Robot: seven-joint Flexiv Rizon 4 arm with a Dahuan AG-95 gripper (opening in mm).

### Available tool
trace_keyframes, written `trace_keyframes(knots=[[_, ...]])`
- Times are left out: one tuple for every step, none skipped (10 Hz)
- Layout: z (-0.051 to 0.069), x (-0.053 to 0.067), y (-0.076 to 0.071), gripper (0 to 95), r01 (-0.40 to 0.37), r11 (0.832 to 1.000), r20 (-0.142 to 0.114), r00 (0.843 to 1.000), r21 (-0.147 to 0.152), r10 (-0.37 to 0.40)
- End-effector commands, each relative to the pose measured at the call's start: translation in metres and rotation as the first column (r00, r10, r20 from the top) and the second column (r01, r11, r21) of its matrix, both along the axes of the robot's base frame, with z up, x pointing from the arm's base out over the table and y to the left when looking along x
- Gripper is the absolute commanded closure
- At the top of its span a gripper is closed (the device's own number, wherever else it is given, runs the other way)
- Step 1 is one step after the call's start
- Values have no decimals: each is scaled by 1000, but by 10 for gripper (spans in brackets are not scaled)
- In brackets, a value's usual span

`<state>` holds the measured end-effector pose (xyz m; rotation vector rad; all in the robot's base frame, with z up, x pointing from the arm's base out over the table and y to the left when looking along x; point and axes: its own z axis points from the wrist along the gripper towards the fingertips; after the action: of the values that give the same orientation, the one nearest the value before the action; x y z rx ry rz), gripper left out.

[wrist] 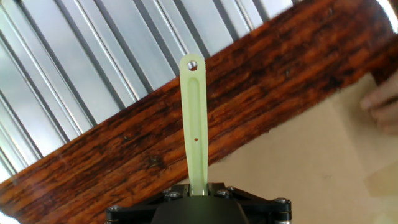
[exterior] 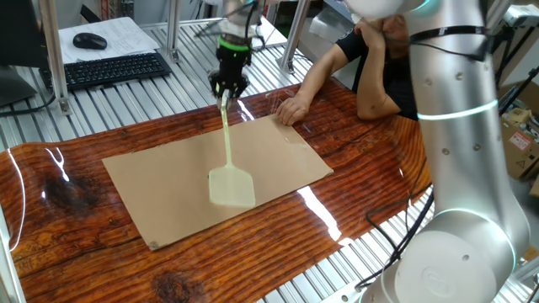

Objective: Swat with a flyswatter

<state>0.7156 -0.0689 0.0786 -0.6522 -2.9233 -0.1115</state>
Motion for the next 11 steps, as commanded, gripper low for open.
trace_keyframes(knots=[[1,6,-11,950,62,998,-8,998,3,-62],[-2,4,-18,950,62,998,-5,998,17,-61],[-4,2,-20,950,76,997,0,997,27,-76],[-4,2,-19,950,81,996,13,997,25,-81],[-5,1,-18,950,95,995,18,995,17,-95],[-4,1,-18,950,166,986,31,986,13,-167],[-4,1,-18,950,192,981,31,981,9,-192],[-4,1,-19,950,196,981,27,980,8,-196],[-4,1,-19,950,198,980,25,980,8,-198],[-4,1,-19,950,199,980,27,980,4,-199],[-4,1,-19,950,197,980,30,980,0,-197]])
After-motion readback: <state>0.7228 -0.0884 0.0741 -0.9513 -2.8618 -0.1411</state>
